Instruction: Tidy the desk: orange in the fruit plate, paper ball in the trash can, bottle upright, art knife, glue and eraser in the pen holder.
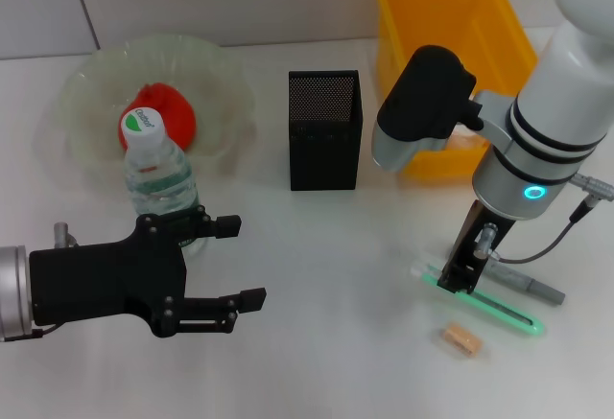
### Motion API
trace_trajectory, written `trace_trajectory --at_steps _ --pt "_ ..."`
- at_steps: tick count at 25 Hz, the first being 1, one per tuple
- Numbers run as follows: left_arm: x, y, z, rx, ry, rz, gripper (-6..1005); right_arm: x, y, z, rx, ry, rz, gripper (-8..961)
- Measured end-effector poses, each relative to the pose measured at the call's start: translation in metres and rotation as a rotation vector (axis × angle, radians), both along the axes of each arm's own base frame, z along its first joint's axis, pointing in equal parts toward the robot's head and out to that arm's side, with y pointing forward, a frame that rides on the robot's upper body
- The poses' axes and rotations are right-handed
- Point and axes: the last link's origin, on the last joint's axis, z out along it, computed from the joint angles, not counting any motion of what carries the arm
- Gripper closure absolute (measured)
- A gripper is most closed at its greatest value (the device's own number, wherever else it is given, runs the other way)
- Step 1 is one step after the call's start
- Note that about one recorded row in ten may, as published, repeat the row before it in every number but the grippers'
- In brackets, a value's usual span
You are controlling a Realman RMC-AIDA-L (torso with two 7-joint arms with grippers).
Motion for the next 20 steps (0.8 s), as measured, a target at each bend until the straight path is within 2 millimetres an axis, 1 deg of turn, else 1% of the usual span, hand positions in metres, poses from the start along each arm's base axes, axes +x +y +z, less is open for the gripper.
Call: trace_trajectory --at_steps 8,20 --pt "0.0 0.0 0.0 0.001 0.0 0.0 138 -0.007 0.003 0.006 0.028 0.014 0.02 873" --pt "0.0 0.0 0.0 0.0 0.0 0.001 138 -0.024 0.009 0.03 0.122 0.079 0.071 873"
